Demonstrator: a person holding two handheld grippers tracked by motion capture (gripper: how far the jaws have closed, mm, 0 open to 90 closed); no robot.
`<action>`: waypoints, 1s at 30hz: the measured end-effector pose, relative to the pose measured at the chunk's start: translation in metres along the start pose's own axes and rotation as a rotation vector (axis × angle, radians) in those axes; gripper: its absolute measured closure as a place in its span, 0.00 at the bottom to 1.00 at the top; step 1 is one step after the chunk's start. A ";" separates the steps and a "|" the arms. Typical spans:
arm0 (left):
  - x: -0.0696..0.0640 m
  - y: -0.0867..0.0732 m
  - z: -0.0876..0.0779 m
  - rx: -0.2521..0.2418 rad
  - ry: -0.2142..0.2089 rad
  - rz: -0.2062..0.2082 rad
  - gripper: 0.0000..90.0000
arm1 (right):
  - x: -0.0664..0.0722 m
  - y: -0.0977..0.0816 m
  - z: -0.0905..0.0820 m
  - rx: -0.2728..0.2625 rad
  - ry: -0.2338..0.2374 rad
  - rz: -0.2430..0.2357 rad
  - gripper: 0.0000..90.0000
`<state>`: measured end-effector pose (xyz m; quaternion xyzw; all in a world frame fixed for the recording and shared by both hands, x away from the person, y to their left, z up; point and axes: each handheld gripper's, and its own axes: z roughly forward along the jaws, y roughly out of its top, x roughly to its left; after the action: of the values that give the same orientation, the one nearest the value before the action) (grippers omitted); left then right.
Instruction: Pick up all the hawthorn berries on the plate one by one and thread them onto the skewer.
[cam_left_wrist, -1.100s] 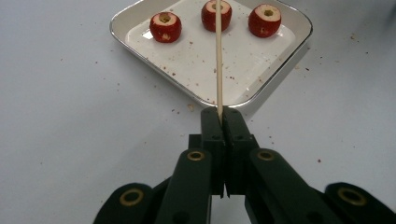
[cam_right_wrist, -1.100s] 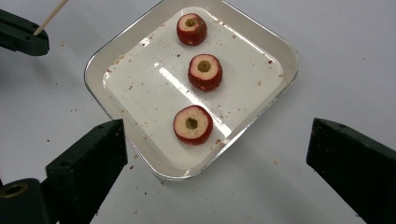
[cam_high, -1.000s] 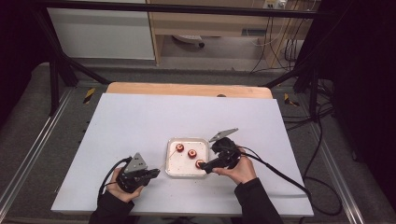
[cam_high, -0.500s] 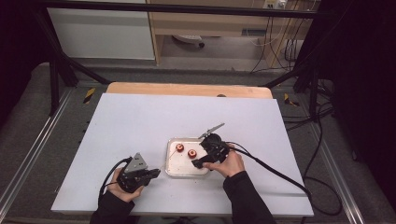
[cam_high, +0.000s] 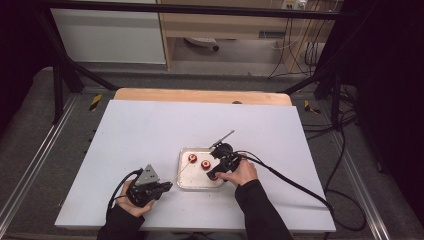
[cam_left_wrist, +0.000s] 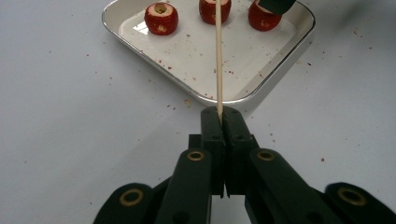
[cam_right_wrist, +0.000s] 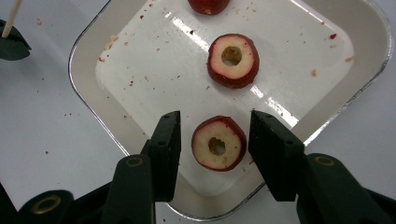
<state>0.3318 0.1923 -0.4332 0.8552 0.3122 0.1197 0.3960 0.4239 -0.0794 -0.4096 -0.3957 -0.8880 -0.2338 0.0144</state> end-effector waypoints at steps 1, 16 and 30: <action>0.000 0.000 0.000 0.000 0.000 0.000 0.98 | -0.001 0.001 0.002 0.013 0.006 0.012 0.63; -0.001 0.000 0.002 0.008 -0.006 0.002 0.98 | -0.004 0.002 0.008 0.069 0.020 0.051 0.67; -0.004 0.000 0.001 -0.010 -0.003 -0.003 0.98 | -0.004 0.004 -0.017 -0.053 0.060 0.101 0.67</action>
<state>0.3296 0.1893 -0.4340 0.8530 0.3123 0.1193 0.4008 0.4270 -0.0876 -0.3936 -0.4332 -0.8595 -0.2678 0.0427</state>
